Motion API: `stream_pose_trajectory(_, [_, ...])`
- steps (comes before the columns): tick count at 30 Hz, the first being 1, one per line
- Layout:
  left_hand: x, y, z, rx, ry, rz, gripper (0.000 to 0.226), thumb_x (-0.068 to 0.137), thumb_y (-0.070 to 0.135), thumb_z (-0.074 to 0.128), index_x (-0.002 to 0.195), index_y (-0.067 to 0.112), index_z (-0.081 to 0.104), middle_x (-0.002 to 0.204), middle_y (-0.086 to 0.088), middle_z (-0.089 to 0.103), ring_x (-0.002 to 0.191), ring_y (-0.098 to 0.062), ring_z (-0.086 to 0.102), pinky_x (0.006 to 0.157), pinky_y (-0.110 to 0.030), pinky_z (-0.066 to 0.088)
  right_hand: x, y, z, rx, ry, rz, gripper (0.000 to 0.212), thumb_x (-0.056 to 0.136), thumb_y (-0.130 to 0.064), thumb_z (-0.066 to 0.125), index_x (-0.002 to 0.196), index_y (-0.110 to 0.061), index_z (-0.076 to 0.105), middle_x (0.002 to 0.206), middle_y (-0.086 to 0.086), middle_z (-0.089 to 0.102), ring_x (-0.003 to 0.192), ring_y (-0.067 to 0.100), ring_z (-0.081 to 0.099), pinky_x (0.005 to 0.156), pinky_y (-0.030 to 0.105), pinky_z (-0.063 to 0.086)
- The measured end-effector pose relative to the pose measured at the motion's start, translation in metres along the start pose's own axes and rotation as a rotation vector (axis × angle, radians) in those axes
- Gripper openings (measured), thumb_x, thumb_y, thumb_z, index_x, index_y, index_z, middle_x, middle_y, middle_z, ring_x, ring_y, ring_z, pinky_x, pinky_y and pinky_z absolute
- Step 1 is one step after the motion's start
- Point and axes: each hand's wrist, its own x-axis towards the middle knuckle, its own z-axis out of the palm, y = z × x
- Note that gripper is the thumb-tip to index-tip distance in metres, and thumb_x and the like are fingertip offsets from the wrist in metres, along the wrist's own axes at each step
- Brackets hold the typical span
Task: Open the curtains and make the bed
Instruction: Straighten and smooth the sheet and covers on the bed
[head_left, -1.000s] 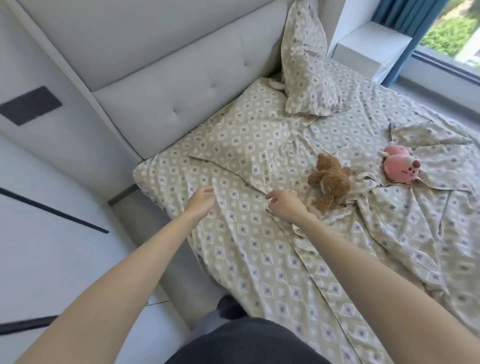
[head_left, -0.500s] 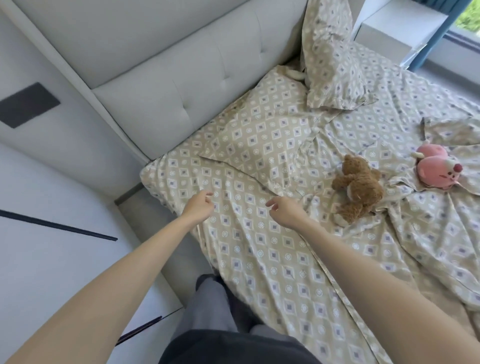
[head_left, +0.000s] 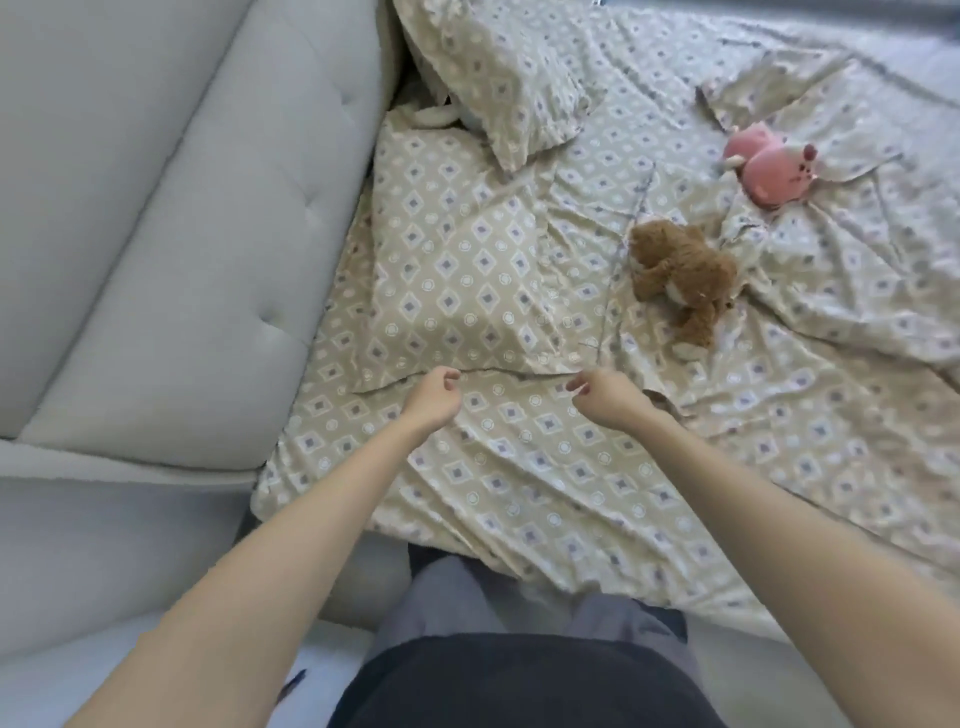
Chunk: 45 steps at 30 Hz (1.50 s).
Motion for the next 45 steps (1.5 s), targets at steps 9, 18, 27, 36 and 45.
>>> stream_pose_trajectory(9, [0.033, 0.003, -0.002, 0.38, -0.328, 0.191, 0.041, 0.095, 0.009, 0.043, 0.136, 0.012, 0.045, 0.132, -0.007, 0.052, 0.108, -0.021, 0.055, 0.081, -0.026, 0.043, -0.043, 0.008, 0.066, 0.325, 0.091, 0.313, 0.039, 0.092, -0.009, 0.041, 0.125, -0.017, 0.059, 0.129, 0.009, 0.059, 0.104, 0.023, 0.061, 0.084, 0.032, 0.051])
stream_pose_trajectory(18, [0.046, -0.036, 0.04, 0.537, -0.468, 0.164, 0.038, 0.092, 0.011, 0.049, 0.13, 0.012, 0.051, 0.129, -0.01, 0.054, 0.108, -0.024, 0.057, 0.094, -0.035, 0.048, -0.061, 0.03, 0.152, 0.443, 0.045, 0.457, 0.042, 0.088, -0.008, 0.04, 0.124, -0.02, 0.059, 0.127, 0.004, 0.06, 0.109, 0.022, 0.06, 0.089, 0.036, 0.052])
stream_pose_trajectory(27, [0.073, -0.066, 0.072, 0.669, -0.516, 0.173, 0.041, 0.09, 0.006, 0.049, 0.131, 0.013, 0.051, 0.128, -0.009, 0.053, 0.111, -0.025, 0.056, 0.082, -0.031, 0.047, -0.04, 0.033, 0.223, 0.507, 0.01, 0.525, 0.039, 0.09, -0.01, 0.043, 0.124, -0.024, 0.057, 0.129, 0.003, 0.058, 0.114, 0.025, 0.057, 0.093, 0.036, 0.048])
stream_pose_trajectory(36, [0.113, -0.143, 0.086, 0.865, -0.664, 0.232, 0.049, 0.09, 0.008, 0.051, 0.138, 0.016, 0.044, 0.137, -0.009, 0.047, 0.116, -0.025, 0.054, 0.082, -0.029, 0.048, -0.012, 0.001, 0.312, 0.531, 0.063, 0.564, 0.046, 0.087, -0.001, 0.044, 0.127, -0.021, 0.054, 0.135, 0.004, 0.048, 0.123, 0.025, 0.046, 0.096, 0.036, 0.044])
stream_pose_trajectory(45, [0.136, -0.218, 0.096, 1.15, -0.642, 0.52, 0.048, 0.09, 0.015, 0.055, 0.135, 0.024, 0.043, 0.134, -0.007, 0.04, 0.124, -0.026, 0.041, 0.091, -0.036, 0.046, 0.01, -0.009, 0.373, 0.406, 0.142, 0.561, 0.052, 0.082, 0.006, 0.049, 0.13, -0.014, 0.047, 0.129, 0.007, 0.047, 0.118, 0.027, 0.044, 0.088, 0.033, 0.042])
